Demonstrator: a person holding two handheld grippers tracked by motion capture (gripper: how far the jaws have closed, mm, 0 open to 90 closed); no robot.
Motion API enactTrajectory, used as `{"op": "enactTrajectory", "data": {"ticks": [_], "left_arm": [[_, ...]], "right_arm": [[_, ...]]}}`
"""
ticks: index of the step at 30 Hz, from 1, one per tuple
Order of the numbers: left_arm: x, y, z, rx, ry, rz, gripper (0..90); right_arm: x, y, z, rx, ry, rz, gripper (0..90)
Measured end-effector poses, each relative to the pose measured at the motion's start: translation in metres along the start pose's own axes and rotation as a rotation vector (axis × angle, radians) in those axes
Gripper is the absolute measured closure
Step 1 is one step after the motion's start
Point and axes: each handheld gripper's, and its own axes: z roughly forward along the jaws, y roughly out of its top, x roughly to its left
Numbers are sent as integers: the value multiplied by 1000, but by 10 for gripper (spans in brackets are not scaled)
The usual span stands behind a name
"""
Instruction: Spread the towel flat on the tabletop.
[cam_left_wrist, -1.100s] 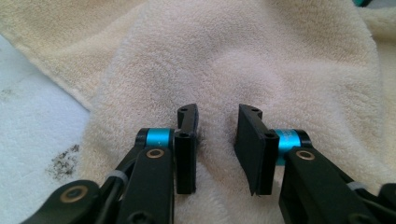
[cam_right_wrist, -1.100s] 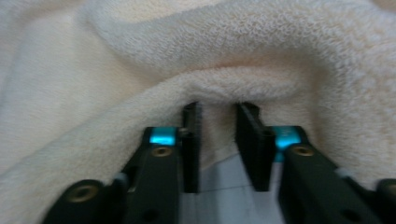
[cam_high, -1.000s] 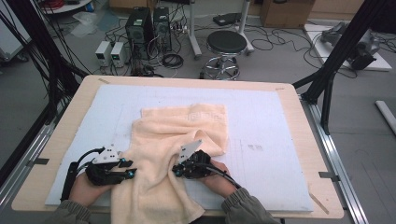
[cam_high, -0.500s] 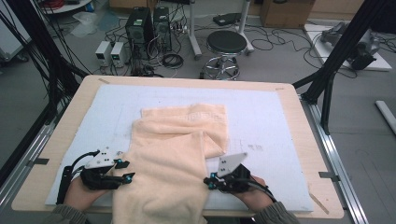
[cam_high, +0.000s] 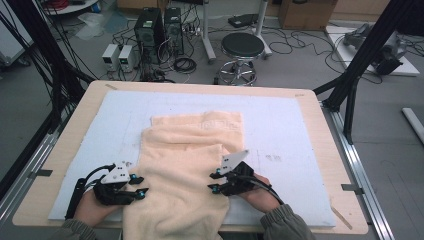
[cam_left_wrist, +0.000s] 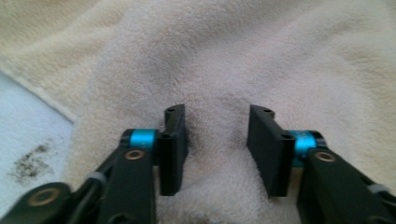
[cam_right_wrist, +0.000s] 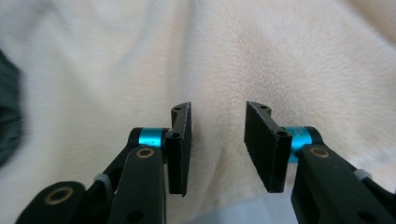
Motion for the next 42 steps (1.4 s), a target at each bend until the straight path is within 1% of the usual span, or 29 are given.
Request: {"op": "enactTrajectory", "data": {"ticks": [1,2,4,5,8,9,11,12,14,16,17,18,19,20,21,22,24,26,28,30,31,32,34,35,36,37,39,40,42], "left_arm": [[1,0,-1,3,-1,2,698],[1,1,-1,1,-7,3,736],[-1,1,-2,1,-3,9,785],[-2,1,-3,0,-1,9,795],[-9,3,-11,-11,-28,14,816],[-13,3,-15,-22,-38,14,826],[-22,4,-25,-32,-56,36,826],[-28,4,-30,-43,-71,40,828],[-42,6,-40,-57,-111,67,834],[-57,11,-51,-68,-159,109,835],[-64,13,-57,-75,-182,141,834],[-70,16,-63,-95,-204,161,824],[-74,18,-68,-120,-212,171,795],[-76,21,-72,-138,-208,176,741],[-75,23,-75,-150,-194,175,690],[-71,25,-74,-157,-177,173,660],[-61,26,-67,-163,-144,147,628],[-47,23,-55,-148,-119,127,600],[-35,18,-39,-133,-111,93,590],[-24,12,-23,-92,-106,70,576],[-19,9,-16,-59,-105,67,569],[-16,6,-10,-38,-110,50,566],[-12,1,-2,-6,-122,40,567],[-11,-1,0,14,-138,36,589],[-12,-3,1,-1,-133,41,638],[-14,-3,1,-6,-133,43,677],[-17,-3,0,3,-137,34,767],[-19,-2,-2,14,-140,37,795],[-25,-3,-6,29,-168,35,814]], "right_arm": [[-3,-1,6,17,7,8,631],[-5,-1,7,2,17,22,681],[-6,-2,6,6,21,20,807],[-5,-2,5,5,28,14,830],[3,-1,-3,24,62,14,844],[8,-1,-7,25,65,4,844],[23,-1,-19,14,72,-24,843],[31,-1,-27,5,79,-33,843],[48,-4,-41,-18,88,-50,843],[64,-7,-55,-40,116,-51,841],[73,-9,-61,-48,128,-53,834],[80,-11,-68,-59,142,-60,811],[86,-12,-74,-70,155,-56,747],[90,-13,-79,-91,145,-50,710],[90,-13,-84,-107,143,-48,702],[88,-12,-87,-119,120,-52,687],[77,-11,-88,-116,61,-40,657],[61,-10,-82,-109,19,-26,634],[44,-10,-70,-95,-13,-15,609],[30,-12,-54,-73,-12,0,590],[24,-13,-45,-41,-1,14,583],[20,-16,-36,-16,20,26,582],[17,-21,-21,40,37,41,586],[17,-24,-18,35,35,35,610],[18,-25,-19,25,30,26,648],[17,-26,-20,25,33,29,718],[16,-28,-22,27,58,38,810],[15,-28,-22,27,67,41,842],[16,-29,-24,36,75,26,856]]}}
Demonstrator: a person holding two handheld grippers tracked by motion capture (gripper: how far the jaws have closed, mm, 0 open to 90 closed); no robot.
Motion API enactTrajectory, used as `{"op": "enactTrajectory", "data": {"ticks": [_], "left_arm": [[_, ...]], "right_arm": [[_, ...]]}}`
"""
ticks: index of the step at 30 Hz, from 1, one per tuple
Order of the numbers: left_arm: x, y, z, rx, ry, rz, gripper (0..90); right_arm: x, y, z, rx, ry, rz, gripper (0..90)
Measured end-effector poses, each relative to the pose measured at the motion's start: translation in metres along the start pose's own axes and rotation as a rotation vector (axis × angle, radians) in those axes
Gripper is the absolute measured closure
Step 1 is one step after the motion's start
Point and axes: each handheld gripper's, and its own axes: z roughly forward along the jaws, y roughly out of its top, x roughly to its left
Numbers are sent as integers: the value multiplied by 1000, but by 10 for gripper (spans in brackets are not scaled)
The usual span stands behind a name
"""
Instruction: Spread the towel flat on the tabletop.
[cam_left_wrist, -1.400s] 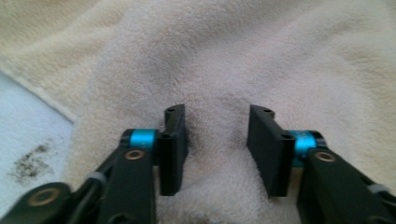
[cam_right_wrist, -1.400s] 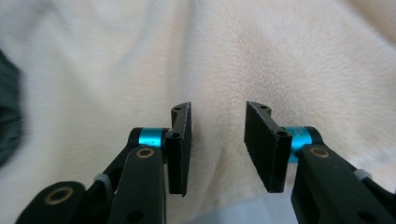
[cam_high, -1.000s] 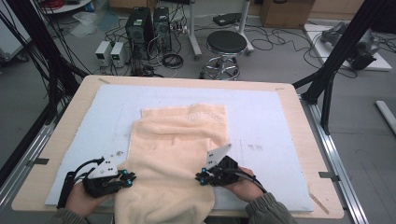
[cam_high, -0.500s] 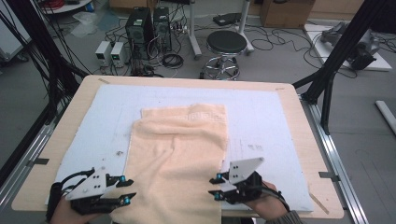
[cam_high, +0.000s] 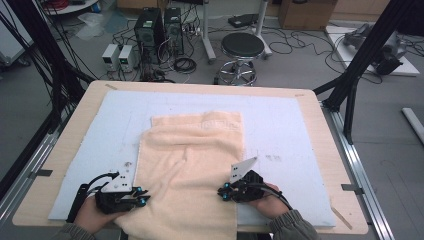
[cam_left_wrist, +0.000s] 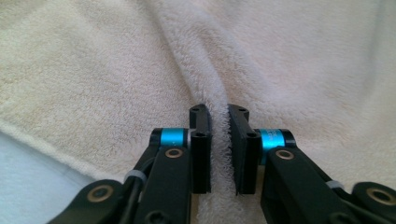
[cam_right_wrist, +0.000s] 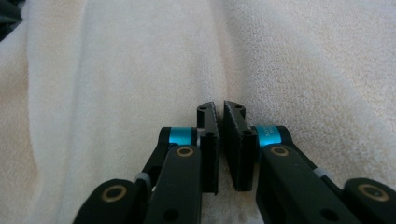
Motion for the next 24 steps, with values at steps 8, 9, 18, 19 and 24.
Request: {"op": "enactTrajectory", "data": {"ticks": [8,9,18,19,24], "left_arm": [[-17,3,-22,-63,-47,13,687],[-14,4,-22,-71,-23,12,651],[5,9,8,-12,-48,38,698],[3,9,8,-14,-55,37,759],[-8,6,-1,-8,-89,39,858]], "right_arm": [[29,-4,-27,-32,98,-49,725],[28,-3,-31,-46,66,-53,704],[5,-11,-9,7,-37,-5,685],[5,-11,-10,-4,-44,-12,749],[10,-15,-17,27,34,-31,873]]}}
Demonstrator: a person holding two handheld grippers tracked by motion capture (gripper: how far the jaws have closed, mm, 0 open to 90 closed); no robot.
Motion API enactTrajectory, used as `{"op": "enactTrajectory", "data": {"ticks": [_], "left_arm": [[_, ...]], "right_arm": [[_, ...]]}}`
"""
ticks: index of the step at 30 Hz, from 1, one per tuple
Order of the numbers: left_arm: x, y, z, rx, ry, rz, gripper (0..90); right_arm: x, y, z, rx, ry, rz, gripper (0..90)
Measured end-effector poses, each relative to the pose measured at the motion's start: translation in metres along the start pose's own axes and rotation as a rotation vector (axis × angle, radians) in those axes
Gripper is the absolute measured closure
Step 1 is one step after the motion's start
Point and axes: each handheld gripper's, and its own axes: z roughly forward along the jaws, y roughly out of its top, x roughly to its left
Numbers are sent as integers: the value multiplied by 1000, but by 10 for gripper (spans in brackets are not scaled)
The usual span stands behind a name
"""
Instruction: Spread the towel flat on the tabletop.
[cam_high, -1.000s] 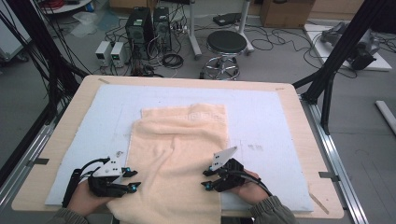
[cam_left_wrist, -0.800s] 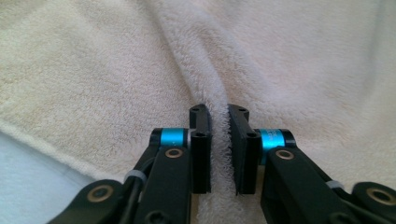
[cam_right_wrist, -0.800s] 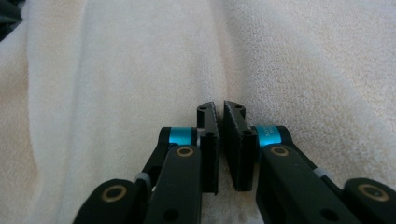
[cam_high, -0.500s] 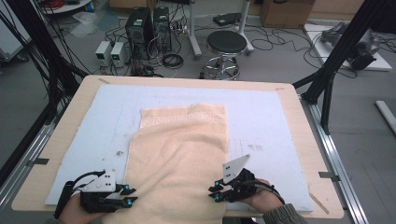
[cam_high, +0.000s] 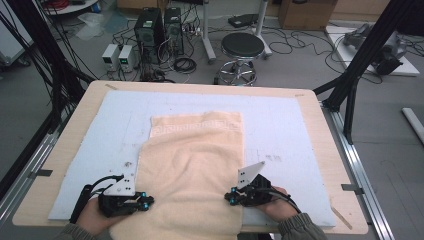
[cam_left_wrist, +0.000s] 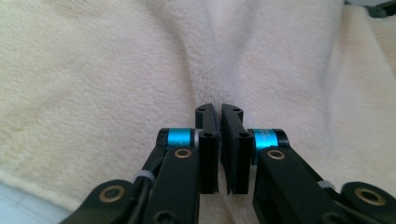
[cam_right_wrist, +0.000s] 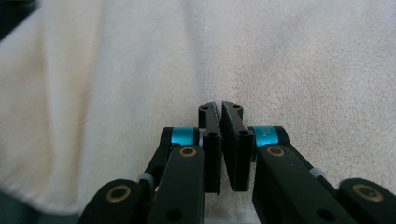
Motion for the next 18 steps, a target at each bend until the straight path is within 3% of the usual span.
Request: {"op": "enactTrajectory", "data": {"ticks": [3,4,6,8,10,12,13,14,15,16,18], "left_arm": [[-12,-1,-10,-44,-57,5,835],[-11,-1,-13,-59,-49,10,791],[-4,1,-16,-79,0,-8,662],[5,2,-17,-94,49,-20,637],[14,3,-12,-80,102,-27,600],[22,3,-4,-46,121,-37,581],[25,2,2,-9,110,-45,592],[25,0,8,18,94,-39,665],[22,-2,8,-8,116,-22,711],[22,-3,8,-7,110,-29,793],[19,-3,7,-3,112,-37,848]], "right_arm": [[8,-5,-12,-33,30,2,853],[9,-5,-16,-54,35,0,824],[8,-5,-23,-93,4,18,755],[3,-3,-23,-109,-36,40,687],[-2,-2,-16,-99,-50,60,638],[-5,-1,-7,-64,-65,60,629],[-6,-1,-3,-53,-64,54,632],[-6,-1,2,-25,-66,50,640],[-6,-1,3,-30,-73,41,663],[-6,-1,3,-28,-76,38,676],[-9,-1,3,-34,-70,50,697]]}}
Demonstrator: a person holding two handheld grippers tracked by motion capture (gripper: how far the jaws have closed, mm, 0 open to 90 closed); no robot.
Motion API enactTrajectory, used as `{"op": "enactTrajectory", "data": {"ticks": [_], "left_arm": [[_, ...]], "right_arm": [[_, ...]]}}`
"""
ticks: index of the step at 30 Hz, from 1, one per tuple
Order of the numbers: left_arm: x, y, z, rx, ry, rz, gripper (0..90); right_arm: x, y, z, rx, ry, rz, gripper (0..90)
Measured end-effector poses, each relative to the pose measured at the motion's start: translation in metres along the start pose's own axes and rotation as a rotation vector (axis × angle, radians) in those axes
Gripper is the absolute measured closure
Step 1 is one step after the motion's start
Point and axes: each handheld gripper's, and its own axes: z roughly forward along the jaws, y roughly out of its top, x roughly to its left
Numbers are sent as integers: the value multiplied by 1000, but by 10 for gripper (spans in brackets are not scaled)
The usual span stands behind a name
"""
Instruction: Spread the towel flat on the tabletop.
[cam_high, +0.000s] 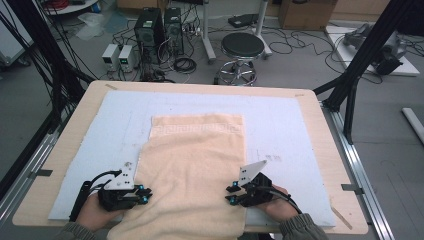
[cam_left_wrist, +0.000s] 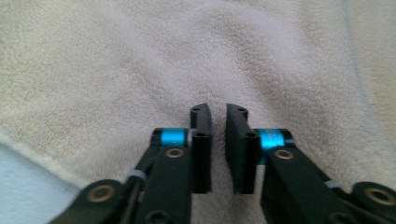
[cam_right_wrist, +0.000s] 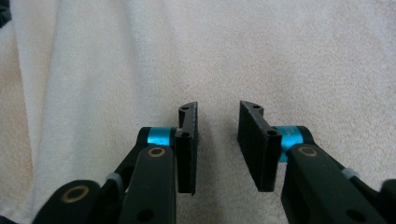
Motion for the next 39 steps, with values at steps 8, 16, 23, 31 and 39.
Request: {"op": "enactTrajectory", "data": {"ticks": [8,16,23,31,39], "left_arm": [[-25,-13,-18,19,-48,11,857],[-16,-10,-11,9,6,0,615],[-17,-11,-13,-2,22,1,780],[-15,-6,-17,-36,39,-17,697],[5,10,-23,-122,80,-53,623]], "right_arm": [[2,-1,-5,-10,27,8,686],[29,6,-1,-54,88,-78,650],[32,-2,2,8,149,-95,863],[28,-4,-13,-71,119,-30,697],[0,-4,-30,-163,-26,92,530]]}}
